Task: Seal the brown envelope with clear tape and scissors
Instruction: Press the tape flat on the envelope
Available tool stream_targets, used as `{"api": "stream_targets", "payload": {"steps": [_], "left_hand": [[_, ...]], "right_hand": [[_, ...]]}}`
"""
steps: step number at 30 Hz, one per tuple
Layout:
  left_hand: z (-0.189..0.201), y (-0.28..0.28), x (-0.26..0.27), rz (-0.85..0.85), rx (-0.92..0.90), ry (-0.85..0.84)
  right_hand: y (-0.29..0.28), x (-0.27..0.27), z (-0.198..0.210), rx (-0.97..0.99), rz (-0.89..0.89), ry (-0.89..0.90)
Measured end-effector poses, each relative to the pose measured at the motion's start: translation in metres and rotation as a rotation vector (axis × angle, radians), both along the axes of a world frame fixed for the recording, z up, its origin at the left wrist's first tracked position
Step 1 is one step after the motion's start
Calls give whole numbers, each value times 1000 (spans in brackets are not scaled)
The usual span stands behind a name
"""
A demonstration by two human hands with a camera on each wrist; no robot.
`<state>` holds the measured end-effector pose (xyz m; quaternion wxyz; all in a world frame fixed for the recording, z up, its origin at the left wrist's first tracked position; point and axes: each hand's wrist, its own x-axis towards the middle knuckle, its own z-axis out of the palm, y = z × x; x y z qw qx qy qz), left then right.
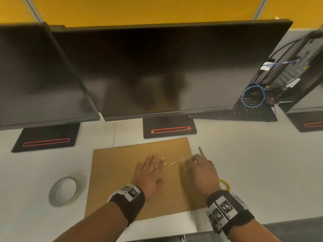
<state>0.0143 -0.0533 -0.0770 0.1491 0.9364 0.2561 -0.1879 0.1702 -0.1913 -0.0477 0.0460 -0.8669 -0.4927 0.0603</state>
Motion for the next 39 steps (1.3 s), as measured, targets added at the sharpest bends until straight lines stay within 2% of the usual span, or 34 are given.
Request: {"api": "stream_targets", "payload": {"steps": [4, 7, 9, 12, 17, 21, 25, 34, 37, 39], "left_hand": [[4, 3, -25, -40, -54, 52], [5, 6, -38, -64, -95, 76], [3, 9, -43, -67, -114, 83], [-1, 11, -47, -65, -131, 94], [-10, 10, -49, -78, -112, 128], [-8, 10, -48, -78, -127, 141], [-8, 10, -48, -73, -132, 148], [-4, 11, -48, -74, -163, 136], [6, 19, -55, -81, -221, 113], [15, 26, -64, -96, -185, 127]], "right_hand": [[32, -40, -19, 24, 293, 121], [49, -62, -32, -176, 383, 312], [50, -72, -43, -267, 390, 336], [45, -74, -53, -276, 308, 297], [43, -56, -46, -323, 44, 279], [47, -51, -41, -362, -51, 313], [48, -45, -38, -398, -160, 270], [48, -37, -41, -295, -231, 333], [50, -37, -36, -324, -209, 247], [53, -44, -30, -287, -128, 161]]}}
